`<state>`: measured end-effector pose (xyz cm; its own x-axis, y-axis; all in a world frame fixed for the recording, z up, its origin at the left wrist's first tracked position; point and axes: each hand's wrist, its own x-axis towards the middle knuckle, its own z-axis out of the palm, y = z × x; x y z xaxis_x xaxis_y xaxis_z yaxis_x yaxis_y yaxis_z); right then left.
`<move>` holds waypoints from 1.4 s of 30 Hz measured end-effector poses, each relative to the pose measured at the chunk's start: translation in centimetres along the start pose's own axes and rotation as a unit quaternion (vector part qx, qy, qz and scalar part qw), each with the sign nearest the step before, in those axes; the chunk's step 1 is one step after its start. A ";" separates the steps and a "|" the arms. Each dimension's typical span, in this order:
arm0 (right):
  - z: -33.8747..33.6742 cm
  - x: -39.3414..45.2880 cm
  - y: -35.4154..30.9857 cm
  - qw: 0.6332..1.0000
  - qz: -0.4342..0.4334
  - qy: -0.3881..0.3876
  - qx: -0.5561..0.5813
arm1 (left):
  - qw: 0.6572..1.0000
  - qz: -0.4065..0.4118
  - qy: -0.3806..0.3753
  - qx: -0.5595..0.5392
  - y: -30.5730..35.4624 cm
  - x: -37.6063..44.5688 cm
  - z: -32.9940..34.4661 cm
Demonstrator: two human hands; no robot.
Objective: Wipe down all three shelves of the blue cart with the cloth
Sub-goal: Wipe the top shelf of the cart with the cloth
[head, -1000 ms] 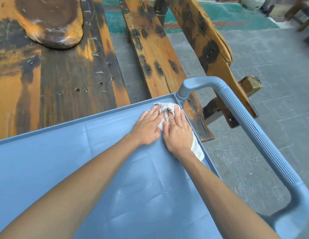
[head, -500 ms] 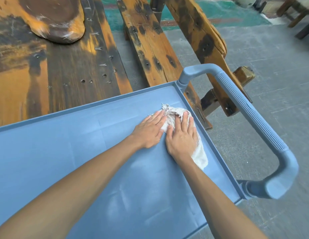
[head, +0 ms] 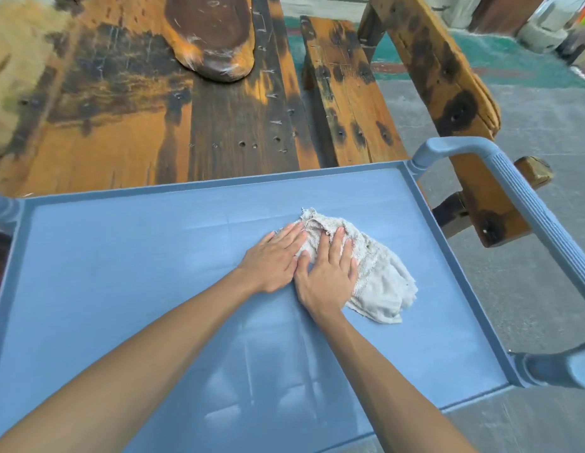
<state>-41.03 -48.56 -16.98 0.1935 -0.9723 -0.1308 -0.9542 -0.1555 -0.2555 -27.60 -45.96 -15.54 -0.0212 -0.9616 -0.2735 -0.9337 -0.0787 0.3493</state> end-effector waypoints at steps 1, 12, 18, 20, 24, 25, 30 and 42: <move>0.3 -0.6 -0.7 1.000 -0.010 -0.005 0.000 | 1.000 -0.009 0.003 -0.002 -0.7 -1.1 0.1; 4.1 -10.6 -9.8 0.986 -0.158 -0.047 0.008 | 0.990 -0.129 0.050 -0.041 -7.8 -16.6 1.8; 5.5 -15.7 -11.9 0.970 -0.227 -0.086 -0.010 | 0.979 -0.181 0.075 -0.063 -9.0 -23.7 3.9; 5.8 -17.4 -12.2 0.964 -0.247 -0.094 -0.015 | 0.975 -0.196 0.074 -0.068 -8.9 -25.9 4.6; 5.9 -20.2 -11.6 0.944 -0.313 -0.106 -0.016 | 0.967 -0.231 0.081 -0.065 -7.9 -29.1 5.4; 5.8 -21.0 -11.0 0.933 -0.342 -0.109 -0.017 | 0.965 -0.243 0.089 -0.052 -7.2 -30.1 5.4; 5.2 -23.1 -6.9 0.879 -0.458 -0.128 -0.018 | 0.947 -0.275 0.166 0.006 -2.9 -33.9 5.3; 0.4 -17.8 1.8 0.713 -0.656 -0.233 -0.089 | 0.917 -0.316 0.223 -0.095 1.4 -29.9 4.1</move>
<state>-46.05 -31.45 -15.52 0.9608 0.1864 -0.2055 0.1111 -0.9372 -0.3305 -29.74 -16.22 -10.49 0.6901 -0.7173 -0.0962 -0.6300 -0.6608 0.4079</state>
